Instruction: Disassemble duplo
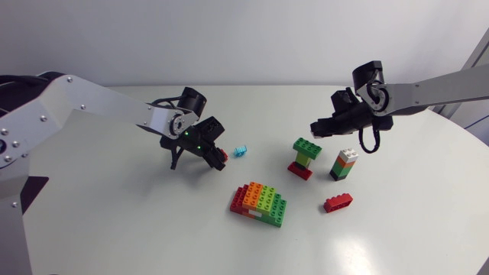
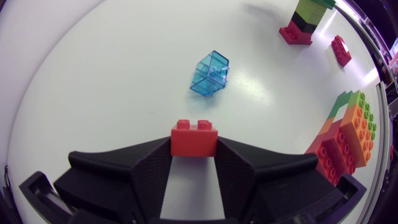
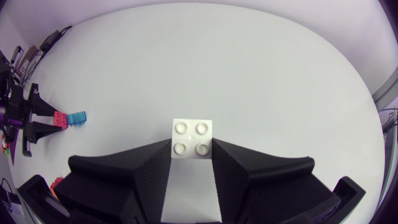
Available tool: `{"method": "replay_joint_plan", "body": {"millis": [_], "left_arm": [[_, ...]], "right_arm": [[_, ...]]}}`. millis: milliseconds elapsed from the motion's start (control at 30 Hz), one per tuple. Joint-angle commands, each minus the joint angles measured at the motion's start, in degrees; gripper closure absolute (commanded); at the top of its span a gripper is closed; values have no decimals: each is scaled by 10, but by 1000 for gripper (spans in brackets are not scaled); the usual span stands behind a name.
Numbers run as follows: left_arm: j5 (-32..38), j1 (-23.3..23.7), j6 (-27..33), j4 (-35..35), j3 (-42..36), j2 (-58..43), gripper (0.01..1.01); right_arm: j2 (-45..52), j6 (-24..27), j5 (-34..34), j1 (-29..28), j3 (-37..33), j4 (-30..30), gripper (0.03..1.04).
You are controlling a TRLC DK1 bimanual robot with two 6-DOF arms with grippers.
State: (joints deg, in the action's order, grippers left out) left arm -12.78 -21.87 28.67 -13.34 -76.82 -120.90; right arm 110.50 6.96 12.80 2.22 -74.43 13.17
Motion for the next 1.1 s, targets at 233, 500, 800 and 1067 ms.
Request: {"method": "replay_joint_plan", "body": {"millis": [233,500,800,1067], "left_arm": [[11,-3,3,-23,-37,25,133],[10,-12,3,-24,-48,78,77],[-7,-39,4,10,-64,97,57],[-9,-58,10,17,-66,93,59]], "right_arm": [[77,14,-3,-11,-54,28,792],[106,23,-1,-12,-74,47,661],[76,32,-1,-9,-68,58,177],[-64,60,-5,-31,14,65,170]]}}
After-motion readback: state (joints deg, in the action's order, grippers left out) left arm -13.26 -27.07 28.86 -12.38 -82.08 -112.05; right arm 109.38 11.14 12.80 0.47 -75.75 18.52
